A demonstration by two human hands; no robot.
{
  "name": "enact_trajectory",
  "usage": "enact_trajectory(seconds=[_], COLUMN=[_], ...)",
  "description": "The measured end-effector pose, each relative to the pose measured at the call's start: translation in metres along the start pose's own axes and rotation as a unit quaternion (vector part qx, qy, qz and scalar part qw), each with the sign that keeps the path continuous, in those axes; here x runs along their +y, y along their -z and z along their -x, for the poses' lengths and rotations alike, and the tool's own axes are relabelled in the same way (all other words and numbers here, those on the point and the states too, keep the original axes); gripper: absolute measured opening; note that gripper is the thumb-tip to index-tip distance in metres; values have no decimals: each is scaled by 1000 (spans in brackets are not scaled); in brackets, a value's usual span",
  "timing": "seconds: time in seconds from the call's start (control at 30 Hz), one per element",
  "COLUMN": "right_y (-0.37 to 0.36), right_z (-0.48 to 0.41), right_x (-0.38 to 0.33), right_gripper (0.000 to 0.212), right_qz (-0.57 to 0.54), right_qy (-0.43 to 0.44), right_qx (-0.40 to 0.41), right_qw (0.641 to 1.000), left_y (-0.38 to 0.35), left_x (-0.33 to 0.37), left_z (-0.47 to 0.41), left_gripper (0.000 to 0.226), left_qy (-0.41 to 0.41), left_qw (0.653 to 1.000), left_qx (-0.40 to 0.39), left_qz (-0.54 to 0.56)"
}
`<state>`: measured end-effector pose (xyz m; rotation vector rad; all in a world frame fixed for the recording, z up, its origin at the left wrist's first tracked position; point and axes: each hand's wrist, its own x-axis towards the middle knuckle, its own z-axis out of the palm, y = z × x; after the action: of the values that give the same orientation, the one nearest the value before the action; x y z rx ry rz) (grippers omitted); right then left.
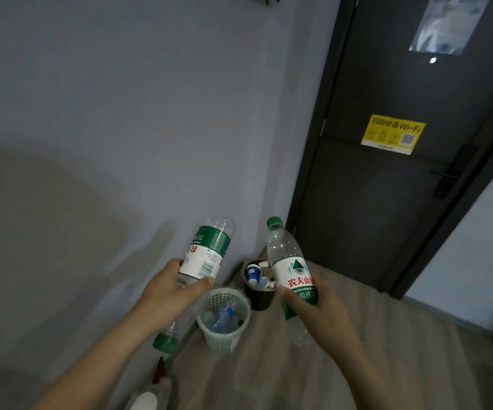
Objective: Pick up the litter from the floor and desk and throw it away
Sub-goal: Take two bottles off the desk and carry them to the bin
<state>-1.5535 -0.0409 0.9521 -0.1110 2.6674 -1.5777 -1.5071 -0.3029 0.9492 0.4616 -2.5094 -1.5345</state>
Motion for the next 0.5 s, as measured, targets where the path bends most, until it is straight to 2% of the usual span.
enact_trajectory(seconds=[0.2,0.33,0.5], right_y=[-52,-89,-137], right_z=[-115,-185,-253], right_x=[32,47,85], right_gripper=[42,35,64], right_qz=[38,29,64], right_qy=[-83,-146,-220], right_qx=[-23,-67,-109], right_qw=[996,986,967], left_y=[-19,-29,-52], left_x=[-46,-78,-127], left_z=[-133,-213,-286], left_gripper=[43,46,51], left_qy=[48,104,162], left_qw=[997,990,976], left_qx=[-57,-94,-112], left_qz=[-3,-21,-91])
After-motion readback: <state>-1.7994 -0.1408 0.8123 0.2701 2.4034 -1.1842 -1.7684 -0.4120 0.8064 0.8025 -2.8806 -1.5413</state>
